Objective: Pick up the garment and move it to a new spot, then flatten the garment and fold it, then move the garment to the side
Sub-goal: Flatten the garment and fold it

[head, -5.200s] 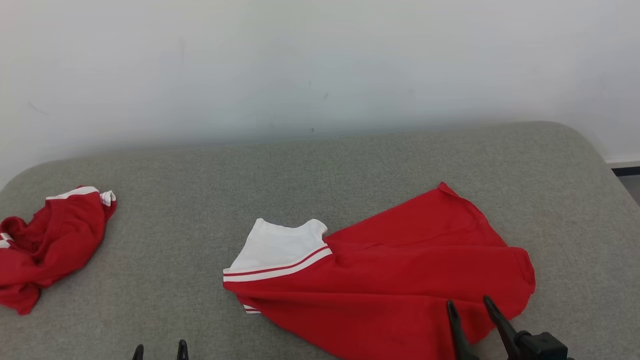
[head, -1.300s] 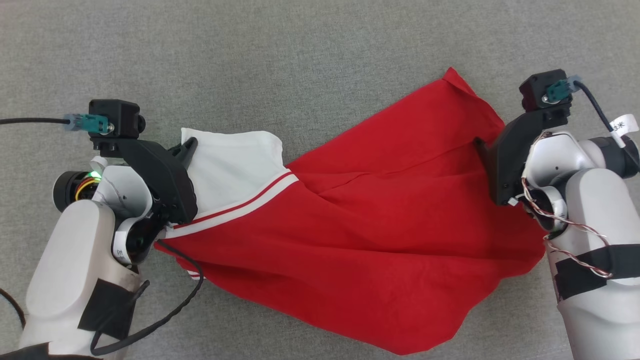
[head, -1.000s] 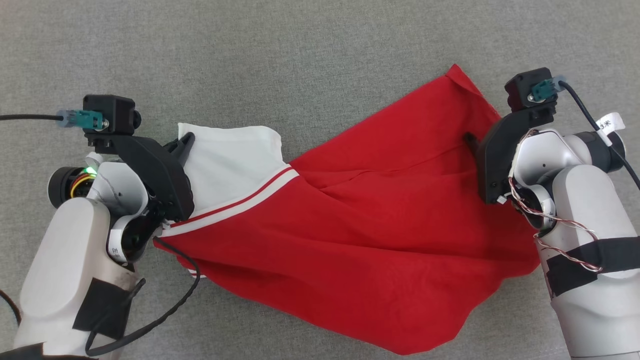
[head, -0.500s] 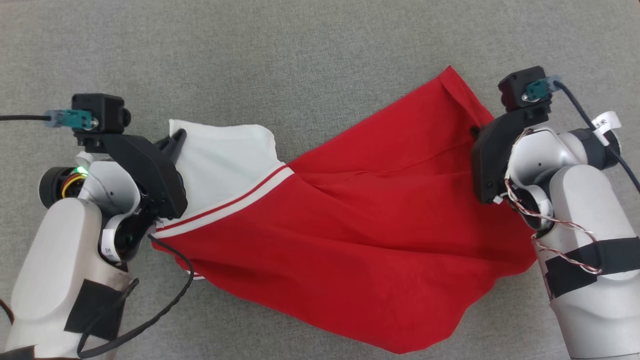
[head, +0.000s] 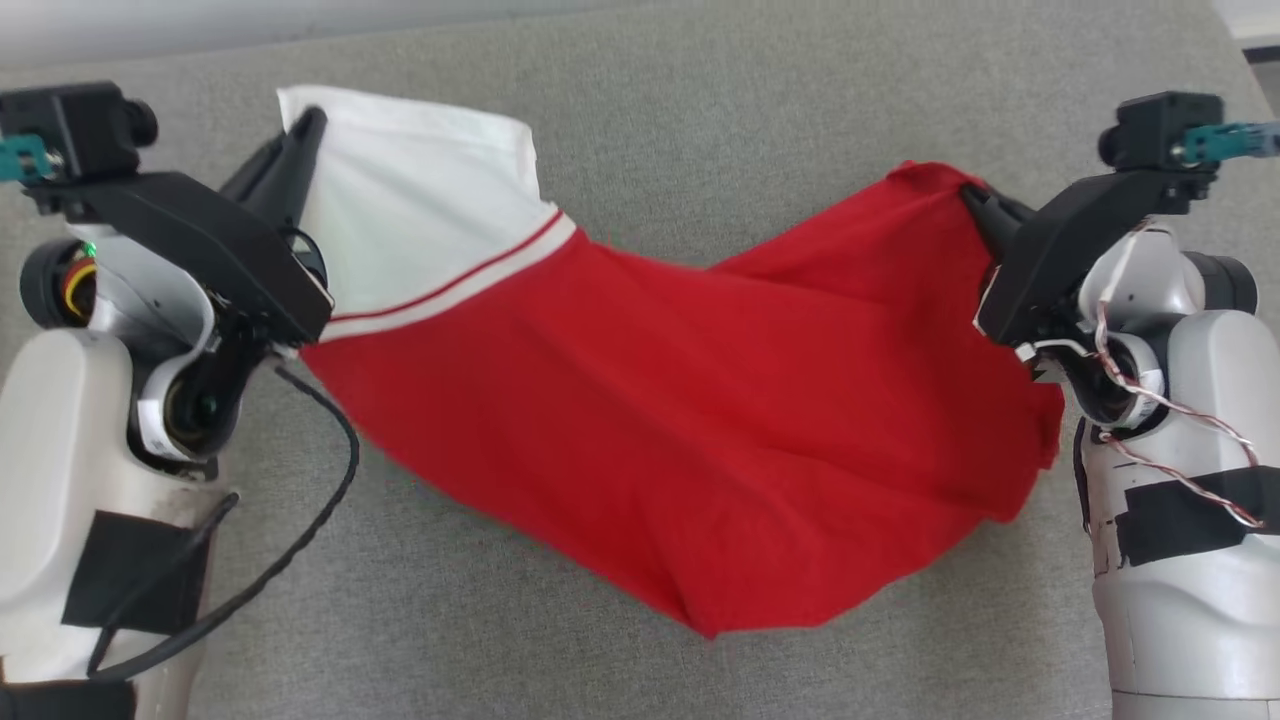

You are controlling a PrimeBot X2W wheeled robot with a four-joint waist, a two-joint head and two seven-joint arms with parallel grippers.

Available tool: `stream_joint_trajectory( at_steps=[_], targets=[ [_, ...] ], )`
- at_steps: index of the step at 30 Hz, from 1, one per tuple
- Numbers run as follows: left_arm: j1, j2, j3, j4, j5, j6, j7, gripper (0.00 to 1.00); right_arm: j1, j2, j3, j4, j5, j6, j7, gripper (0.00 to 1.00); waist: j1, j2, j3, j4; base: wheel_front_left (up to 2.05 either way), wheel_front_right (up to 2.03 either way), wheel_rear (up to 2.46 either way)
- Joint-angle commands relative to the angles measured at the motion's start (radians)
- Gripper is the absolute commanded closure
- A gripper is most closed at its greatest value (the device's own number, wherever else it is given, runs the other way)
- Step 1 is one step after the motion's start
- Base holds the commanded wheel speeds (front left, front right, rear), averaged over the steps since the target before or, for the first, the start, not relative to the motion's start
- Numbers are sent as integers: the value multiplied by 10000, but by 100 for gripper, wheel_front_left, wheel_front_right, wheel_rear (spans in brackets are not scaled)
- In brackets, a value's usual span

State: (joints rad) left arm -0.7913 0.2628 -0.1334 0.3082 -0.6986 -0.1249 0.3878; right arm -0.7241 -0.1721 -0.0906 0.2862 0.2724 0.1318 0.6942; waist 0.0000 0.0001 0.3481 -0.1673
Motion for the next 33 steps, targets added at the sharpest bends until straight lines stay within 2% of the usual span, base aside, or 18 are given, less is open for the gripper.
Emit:
stream_joint_trajectory(
  at_steps=[1,6,12,17,21,24,27,30,33],
  targets=[
    [-273,103,6,-264,-185,-45,-195,100,-133,232,-371,-110,221,-23,-134,100,0,-1,-350,48,0,0,0],
    [-744,303,42,-738,-374,-53,-660,100,-331,783,-1753,-83,593,-23,-75,100,0,-1,-952,115,0,0,0],
    [-1215,470,45,-1018,-372,-55,-1319,100,-249,1036,-2670,-148,612,-23,214,100,0,-1,-1509,130,0,0,0],
    [-1629,247,56,-1428,-828,-54,-2481,100,-403,1190,-3656,-107,1288,-23,296,100,0,-1,-1957,87,0,0,0],
    [-1712,248,-104,-1409,-1049,-42,-2848,100,-394,1229,-3932,146,1847,-23,298,100,0,-1,-2246,37,0,0,0],
    [-1797,254,-124,-1288,-1212,-42,-3022,100,-655,1223,-3941,340,2758,-23,230,100,0,-1,-2364,-22,0,0,0],
    [-1957,-34,144,-1156,-1717,-44,-3263,100,-1183,1228,-3942,683,4617,-23,34,100,0,-1,-2406,-78,0,0,0],
    [-2338,-274,452,-1030,-2239,-44,-3379,100,-1983,1229,-3940,1009,6776,-21,-543,100,0,-1,-2383,-114,0,0,0],
    [-2771,-326,497,-836,-2433,-43,-3317,100,-2491,1233,-3710,1297,7761,-21,-1308,100,0,-1,-2369,-133,0,0,0]
  ],
)
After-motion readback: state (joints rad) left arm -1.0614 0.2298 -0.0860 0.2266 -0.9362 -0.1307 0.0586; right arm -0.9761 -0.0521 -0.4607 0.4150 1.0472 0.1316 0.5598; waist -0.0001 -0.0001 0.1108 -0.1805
